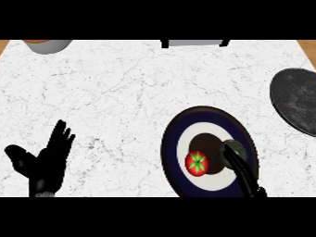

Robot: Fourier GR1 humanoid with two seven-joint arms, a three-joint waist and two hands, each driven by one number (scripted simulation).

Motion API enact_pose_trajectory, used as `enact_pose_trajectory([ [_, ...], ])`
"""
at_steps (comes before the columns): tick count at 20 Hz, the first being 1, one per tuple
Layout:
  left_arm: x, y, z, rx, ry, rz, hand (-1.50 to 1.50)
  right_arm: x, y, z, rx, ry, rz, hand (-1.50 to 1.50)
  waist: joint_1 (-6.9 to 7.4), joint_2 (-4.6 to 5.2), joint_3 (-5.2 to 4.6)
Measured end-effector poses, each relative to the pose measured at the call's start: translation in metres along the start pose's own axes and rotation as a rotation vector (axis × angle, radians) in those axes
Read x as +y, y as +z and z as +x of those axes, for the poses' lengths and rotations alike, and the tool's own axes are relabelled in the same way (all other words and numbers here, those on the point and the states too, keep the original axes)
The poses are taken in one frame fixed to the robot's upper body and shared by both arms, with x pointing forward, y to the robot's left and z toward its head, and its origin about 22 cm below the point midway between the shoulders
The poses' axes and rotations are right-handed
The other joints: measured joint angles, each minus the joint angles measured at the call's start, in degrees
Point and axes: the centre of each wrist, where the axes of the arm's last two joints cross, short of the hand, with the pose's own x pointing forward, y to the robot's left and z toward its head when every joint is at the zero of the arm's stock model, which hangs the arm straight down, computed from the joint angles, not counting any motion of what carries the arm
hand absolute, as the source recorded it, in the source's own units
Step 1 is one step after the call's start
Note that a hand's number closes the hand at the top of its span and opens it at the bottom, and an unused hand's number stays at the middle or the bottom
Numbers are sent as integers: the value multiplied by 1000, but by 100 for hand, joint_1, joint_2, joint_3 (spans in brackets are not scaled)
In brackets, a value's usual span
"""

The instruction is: Pick the tomato from the plate and place it in the pan

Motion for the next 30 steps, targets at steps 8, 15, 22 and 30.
enact_pose_trajectory([
  [8, -7, -7, -3, -26, -5, -40, 0, -11, -29, 46, 135, 199, -3, -150, 201, 40, 17],
  [15, -12, -9, -1, -43, -7, -77, 0, -5, -59, 53, 340, 504, 254, -150, 388, 87, 8],
  [22, -14, -11, -2, -24, -1, -63, 0, 11, -111, 81, 414, 639, 398, -150, 339, 57, 37],
  [30, -16, -8, -4, -32, -2, -59, 0, 21, -130, 68, 501, 687, 616, -150, 295, 50, 43],
])
